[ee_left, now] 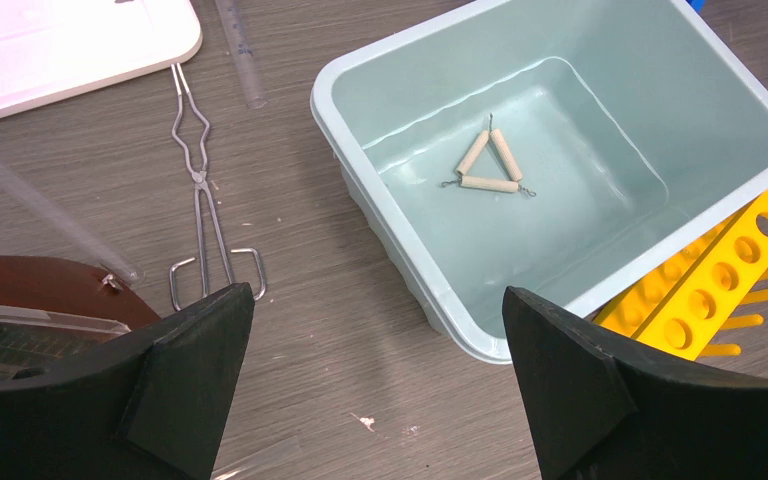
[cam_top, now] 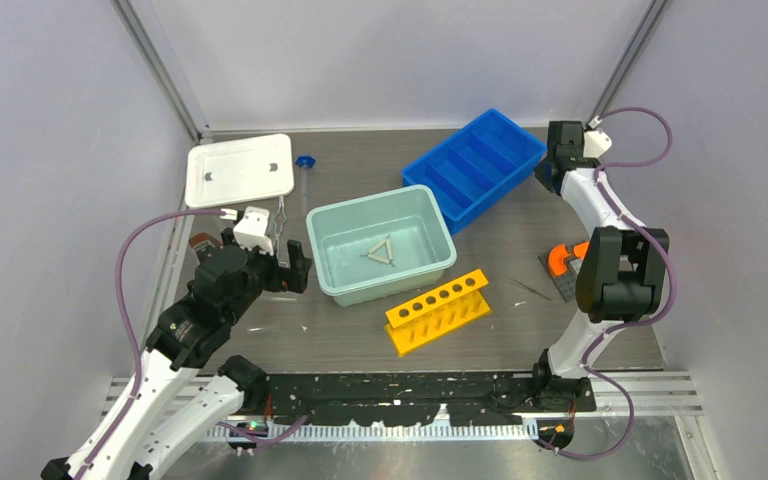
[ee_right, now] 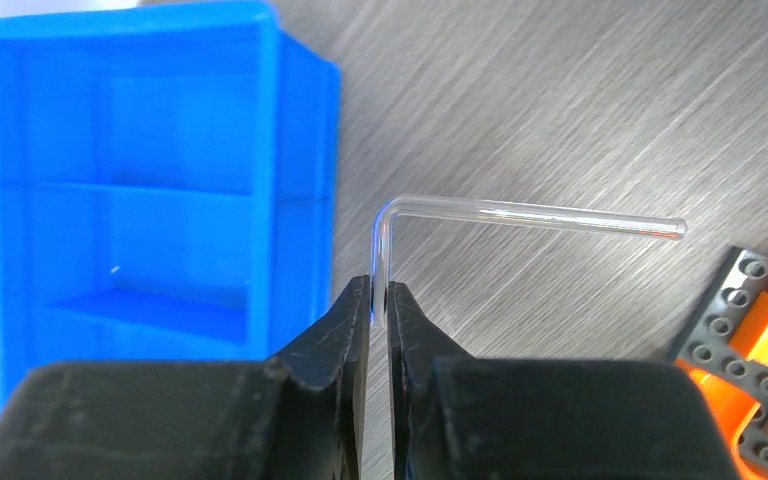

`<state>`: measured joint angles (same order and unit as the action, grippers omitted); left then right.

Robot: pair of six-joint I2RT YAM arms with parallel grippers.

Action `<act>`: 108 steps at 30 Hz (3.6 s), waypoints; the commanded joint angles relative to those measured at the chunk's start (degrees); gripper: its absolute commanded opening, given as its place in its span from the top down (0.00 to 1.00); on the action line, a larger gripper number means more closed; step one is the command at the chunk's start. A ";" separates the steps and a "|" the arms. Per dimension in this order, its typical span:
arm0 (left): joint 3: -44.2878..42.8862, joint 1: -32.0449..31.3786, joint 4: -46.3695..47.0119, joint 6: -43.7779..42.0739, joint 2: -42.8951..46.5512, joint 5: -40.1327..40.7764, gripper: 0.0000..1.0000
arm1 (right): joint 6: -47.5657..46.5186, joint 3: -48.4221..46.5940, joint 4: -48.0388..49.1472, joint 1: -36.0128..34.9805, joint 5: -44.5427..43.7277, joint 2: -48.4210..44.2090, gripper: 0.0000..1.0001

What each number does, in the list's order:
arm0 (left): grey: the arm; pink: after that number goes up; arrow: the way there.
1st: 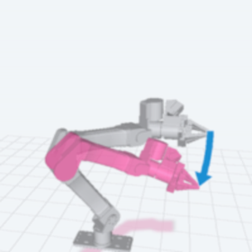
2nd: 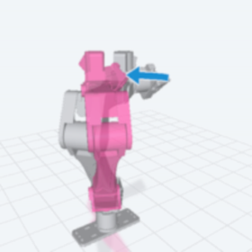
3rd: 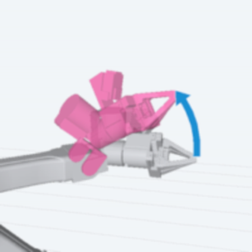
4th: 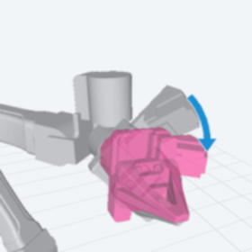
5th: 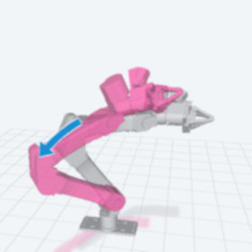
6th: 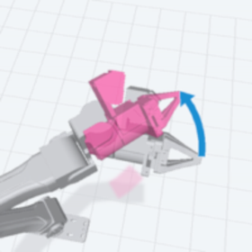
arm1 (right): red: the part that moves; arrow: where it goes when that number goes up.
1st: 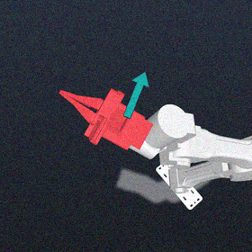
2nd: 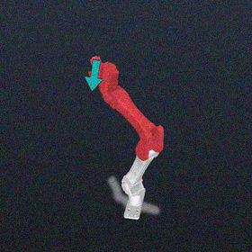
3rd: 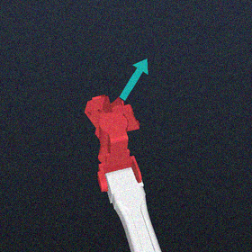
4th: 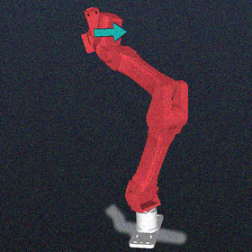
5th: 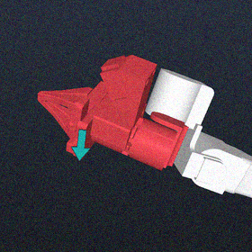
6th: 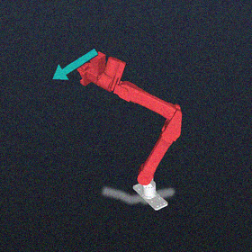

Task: Organize the chemistry lab equipment

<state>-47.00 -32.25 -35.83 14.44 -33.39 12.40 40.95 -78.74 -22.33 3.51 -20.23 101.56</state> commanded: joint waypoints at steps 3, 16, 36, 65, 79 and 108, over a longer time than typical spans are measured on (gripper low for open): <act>-0.02 -0.18 2.35 -0.64 -0.02 0.36 0.00 | 4.37 -1.99 2.41 -5.89 -0.54 -6.56 0.89; 0.06 -0.18 2.26 -0.55 0.52 -0.08 0.00 | 12.74 -10.75 8.64 -17.55 -2.17 1.67 0.89; 0.16 -0.16 2.48 -0.64 0.18 0.26 0.00 | 14.44 -22.61 11.83 -17.22 -6.85 18.02 0.89; 0.16 -0.18 2.33 -0.99 -1.34 1.57 0.00 | 16.25 -27.61 8.40 -14.45 -4.19 25.54 0.75; -0.02 -0.18 1.88 -0.46 -1.58 0.47 0.00 | 3.95 -19.76 2.73 -14.23 3.39 7.34 0.66; -6.79 -0.18 -9.54 18.18 -7.09 16.85 0.00 | -7.78 21.05 -7.01 -23.17 25.77 -39.35 0.61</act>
<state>-50.70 -32.25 -42.00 25.52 -39.44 22.50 34.26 -60.20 -30.85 -19.25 2.13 65.14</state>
